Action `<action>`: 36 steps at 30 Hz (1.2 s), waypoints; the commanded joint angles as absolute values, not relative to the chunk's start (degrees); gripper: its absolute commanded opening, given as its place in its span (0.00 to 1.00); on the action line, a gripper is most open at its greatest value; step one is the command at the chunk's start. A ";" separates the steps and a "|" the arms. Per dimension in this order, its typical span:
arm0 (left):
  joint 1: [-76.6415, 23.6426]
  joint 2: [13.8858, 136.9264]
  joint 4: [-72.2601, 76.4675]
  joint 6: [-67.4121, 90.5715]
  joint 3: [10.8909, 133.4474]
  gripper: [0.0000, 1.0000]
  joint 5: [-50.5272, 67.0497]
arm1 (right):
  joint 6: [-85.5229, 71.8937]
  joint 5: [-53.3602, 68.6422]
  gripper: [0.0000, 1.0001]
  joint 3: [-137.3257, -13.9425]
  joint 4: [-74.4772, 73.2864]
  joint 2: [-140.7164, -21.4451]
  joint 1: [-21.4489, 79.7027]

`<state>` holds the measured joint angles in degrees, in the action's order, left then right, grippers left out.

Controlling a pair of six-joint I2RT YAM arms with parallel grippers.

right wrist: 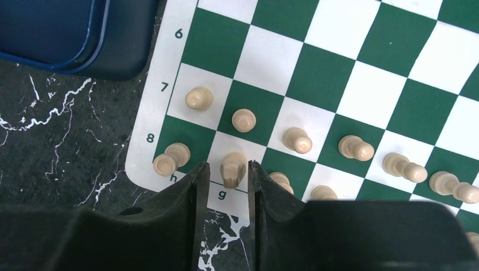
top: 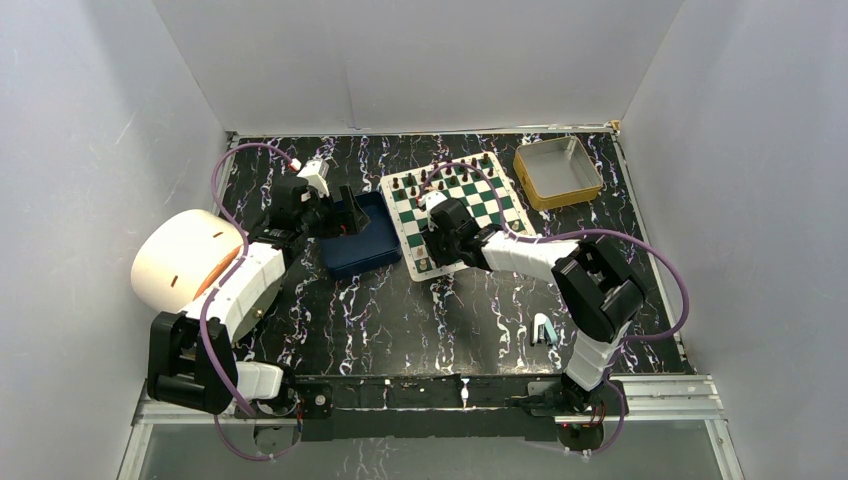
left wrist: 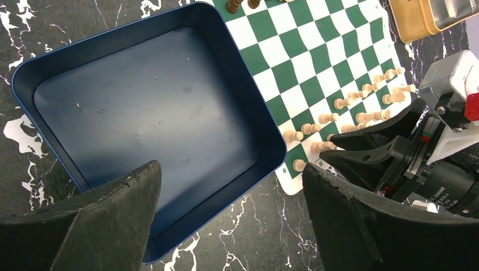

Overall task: Set up the chess pieces on the board
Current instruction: Place the chess piece on the chessboard.

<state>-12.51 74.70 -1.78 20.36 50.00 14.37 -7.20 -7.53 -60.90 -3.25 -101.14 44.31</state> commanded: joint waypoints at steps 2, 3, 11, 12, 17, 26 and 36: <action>-12.57 72.41 -1.85 19.86 50.71 0.92 14.74 | -7.83 -7.48 0.42 -64.02 -2.37 -99.48 44.12; -12.57 72.49 -1.82 19.80 50.71 0.92 14.69 | -7.76 -7.10 0.42 -64.25 -2.25 -98.96 44.14; -12.52 72.34 -1.81 19.82 50.61 0.92 14.48 | -4.51 -7.85 0.50 -68.47 -3.03 -95.70 43.57; -12.56 72.33 -1.72 19.86 50.50 0.92 14.46 | -4.00 -7.82 0.51 -69.26 -3.32 -95.86 42.93; -12.56 72.43 -1.74 19.86 50.50 0.92 14.59 | -0.21 -4.26 0.52 -73.66 -4.52 -98.03 38.71; -12.57 72.47 -1.40 19.95 50.20 0.92 15.02 | 8.44 8.46 0.51 -78.73 0.82 -104.75 32.62; -12.57 72.77 1.88 22.43 48.96 0.90 18.05 | 18.56 16.59 0.50 -87.98 -0.66 -113.84 30.52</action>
<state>-12.51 74.65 -1.08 21.15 49.76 15.57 12.45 11.77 -82.46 -1.80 -112.99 30.85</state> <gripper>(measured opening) 0.911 0.502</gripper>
